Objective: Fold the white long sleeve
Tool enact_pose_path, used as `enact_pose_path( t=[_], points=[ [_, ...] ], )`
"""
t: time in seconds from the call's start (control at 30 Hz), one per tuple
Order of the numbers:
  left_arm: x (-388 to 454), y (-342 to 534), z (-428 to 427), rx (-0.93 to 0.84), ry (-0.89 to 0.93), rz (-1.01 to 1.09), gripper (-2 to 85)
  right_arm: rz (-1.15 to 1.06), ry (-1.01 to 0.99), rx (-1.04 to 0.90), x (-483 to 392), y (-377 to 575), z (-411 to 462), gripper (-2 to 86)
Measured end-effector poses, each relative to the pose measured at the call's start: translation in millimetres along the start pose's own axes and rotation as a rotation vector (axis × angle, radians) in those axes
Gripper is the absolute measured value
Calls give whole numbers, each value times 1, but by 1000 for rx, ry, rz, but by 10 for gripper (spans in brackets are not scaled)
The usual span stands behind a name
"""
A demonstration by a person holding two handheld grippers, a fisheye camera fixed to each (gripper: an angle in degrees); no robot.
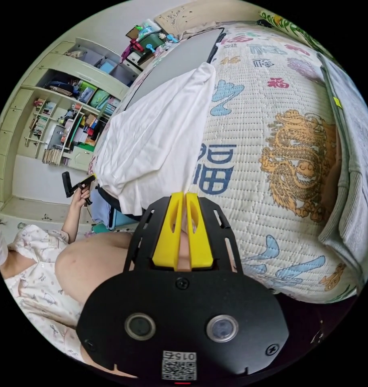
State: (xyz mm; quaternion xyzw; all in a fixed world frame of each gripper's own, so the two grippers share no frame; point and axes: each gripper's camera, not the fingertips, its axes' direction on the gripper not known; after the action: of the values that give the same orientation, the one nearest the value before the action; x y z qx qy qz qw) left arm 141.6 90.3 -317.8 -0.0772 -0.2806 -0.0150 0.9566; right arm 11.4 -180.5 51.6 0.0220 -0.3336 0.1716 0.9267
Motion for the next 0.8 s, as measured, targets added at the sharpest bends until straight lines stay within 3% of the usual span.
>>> enact_pose_path(
  t=[0.27,0.37,0.53,0.67,0.8],
  points=[
    [26,23,-25,-72,-137,154,26,-101,212,-34,69,62,32,27],
    [39,32,-55,9,-202,263,52,-215,333,16,85,87,29,70],
    [86,28,-62,-16,-45,619,97,-575,268,110,80,118,32,93],
    [107,14,-32,-60,179,837,115,-826,251,-87,84,116,100,112],
    [115,8,4,-196,138,984,124,-907,322,-178,115,111,158,114]
  ],
)
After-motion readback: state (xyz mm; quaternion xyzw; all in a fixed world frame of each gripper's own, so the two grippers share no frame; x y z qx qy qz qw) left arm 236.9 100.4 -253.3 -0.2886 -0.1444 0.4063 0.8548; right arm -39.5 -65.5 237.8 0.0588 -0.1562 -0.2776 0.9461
